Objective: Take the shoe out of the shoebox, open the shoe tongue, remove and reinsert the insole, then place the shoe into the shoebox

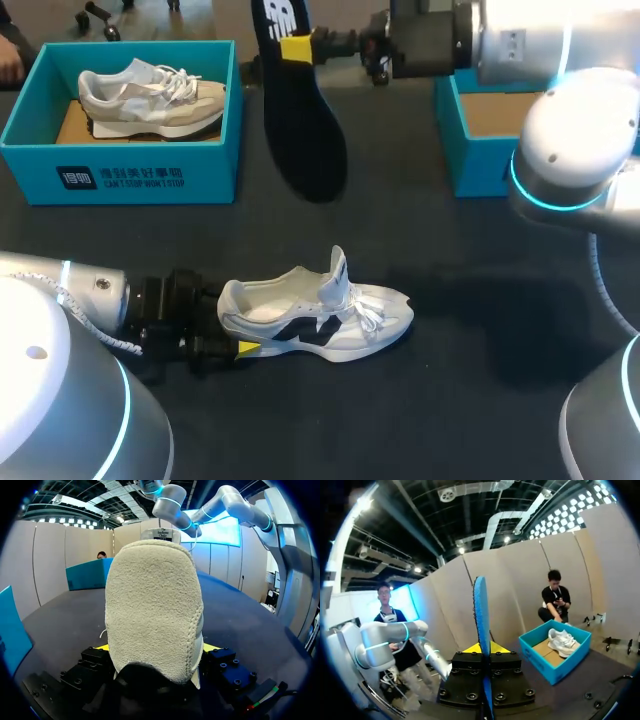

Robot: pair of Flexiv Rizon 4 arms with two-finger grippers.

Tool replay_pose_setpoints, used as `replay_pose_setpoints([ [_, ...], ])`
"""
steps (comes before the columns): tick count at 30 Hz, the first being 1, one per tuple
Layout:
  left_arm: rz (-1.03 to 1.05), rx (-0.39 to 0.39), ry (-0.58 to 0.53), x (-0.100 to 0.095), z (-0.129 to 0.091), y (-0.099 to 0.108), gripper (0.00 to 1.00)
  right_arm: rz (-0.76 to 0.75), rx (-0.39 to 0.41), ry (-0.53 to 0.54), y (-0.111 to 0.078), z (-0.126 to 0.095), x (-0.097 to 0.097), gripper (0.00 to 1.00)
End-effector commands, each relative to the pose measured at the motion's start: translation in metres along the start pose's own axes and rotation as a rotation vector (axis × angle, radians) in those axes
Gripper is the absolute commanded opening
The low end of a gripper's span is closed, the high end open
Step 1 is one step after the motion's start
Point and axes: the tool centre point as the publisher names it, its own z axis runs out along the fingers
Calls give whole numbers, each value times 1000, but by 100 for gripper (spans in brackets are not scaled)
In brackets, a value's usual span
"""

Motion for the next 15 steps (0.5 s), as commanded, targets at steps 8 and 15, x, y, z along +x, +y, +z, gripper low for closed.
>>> replay_pose_setpoints([
  [8,0,-3,-1,1,1,1,0,109,148,102,3,-61,20,0],
  [15,0,-3,-1,1,1,1,0,207,167,56,1,-79,47,0],
])
